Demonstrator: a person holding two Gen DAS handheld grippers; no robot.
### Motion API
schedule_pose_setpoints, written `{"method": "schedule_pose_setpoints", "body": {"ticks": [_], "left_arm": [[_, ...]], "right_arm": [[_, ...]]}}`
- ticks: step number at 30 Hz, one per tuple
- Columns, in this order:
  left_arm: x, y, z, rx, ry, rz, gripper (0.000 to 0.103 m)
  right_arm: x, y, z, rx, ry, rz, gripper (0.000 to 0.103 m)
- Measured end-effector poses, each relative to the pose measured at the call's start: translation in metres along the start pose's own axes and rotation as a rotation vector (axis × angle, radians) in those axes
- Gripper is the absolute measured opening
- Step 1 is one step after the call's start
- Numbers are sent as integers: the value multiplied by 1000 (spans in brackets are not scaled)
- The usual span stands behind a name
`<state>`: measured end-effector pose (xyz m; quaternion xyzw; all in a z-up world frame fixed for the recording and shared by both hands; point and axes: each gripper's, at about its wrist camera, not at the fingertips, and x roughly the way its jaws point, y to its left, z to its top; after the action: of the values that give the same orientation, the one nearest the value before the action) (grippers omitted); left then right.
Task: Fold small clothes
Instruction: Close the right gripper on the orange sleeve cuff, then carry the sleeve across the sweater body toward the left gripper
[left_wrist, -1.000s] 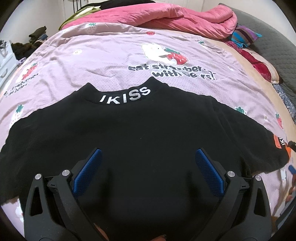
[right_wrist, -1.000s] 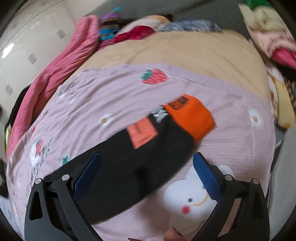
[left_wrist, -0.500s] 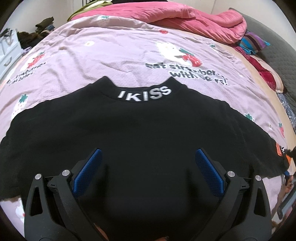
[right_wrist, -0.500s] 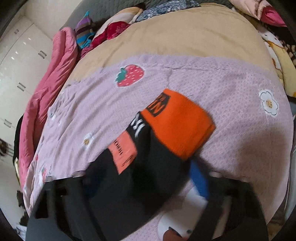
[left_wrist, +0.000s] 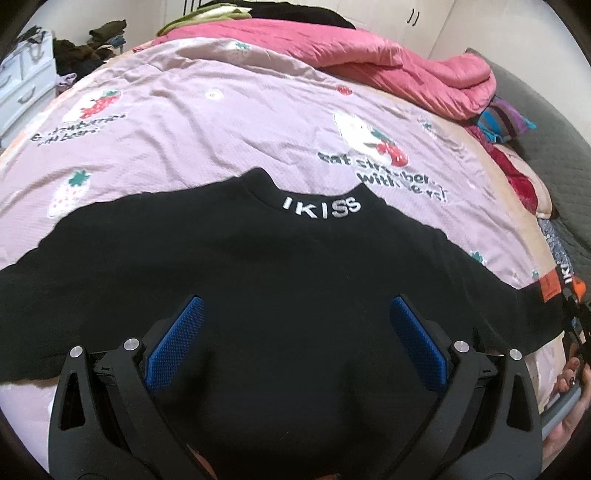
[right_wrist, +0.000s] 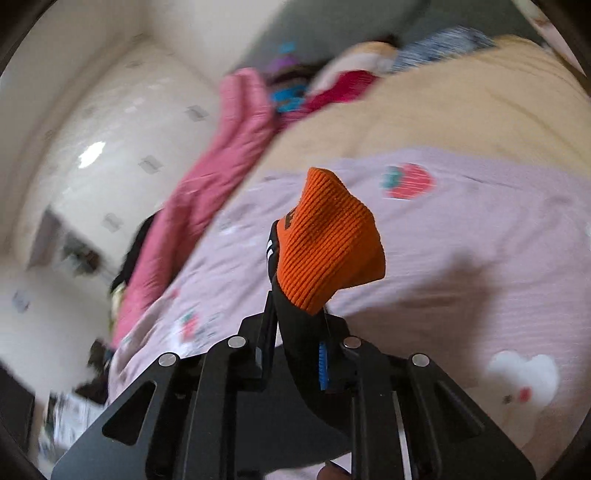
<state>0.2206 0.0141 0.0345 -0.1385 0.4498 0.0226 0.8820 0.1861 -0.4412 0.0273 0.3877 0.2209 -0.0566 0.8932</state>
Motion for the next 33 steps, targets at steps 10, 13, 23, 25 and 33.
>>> {"method": "schedule_pose_setpoints", "body": {"ticks": [10, 13, 23, 25, 33], "left_arm": [[-31, 22, -1, -69, -32, -79, 95], [-40, 31, -1, -96, -55, -110, 95], [-40, 59, -3, -189, -50, -176, 95], [-38, 62, -4, -202, -45, -190, 95], [-20, 72, -9, -258, -9, -276, 95]], "right_arm": [[5, 85, -39, -253, 70, 187, 16], [9, 111, -58, -312, 108, 225, 16], [17, 166, -123, -530, 200, 286, 16], [22, 172, -135, -565, 221, 290, 16], [47, 190, -186, -702, 327, 287, 17]]}}
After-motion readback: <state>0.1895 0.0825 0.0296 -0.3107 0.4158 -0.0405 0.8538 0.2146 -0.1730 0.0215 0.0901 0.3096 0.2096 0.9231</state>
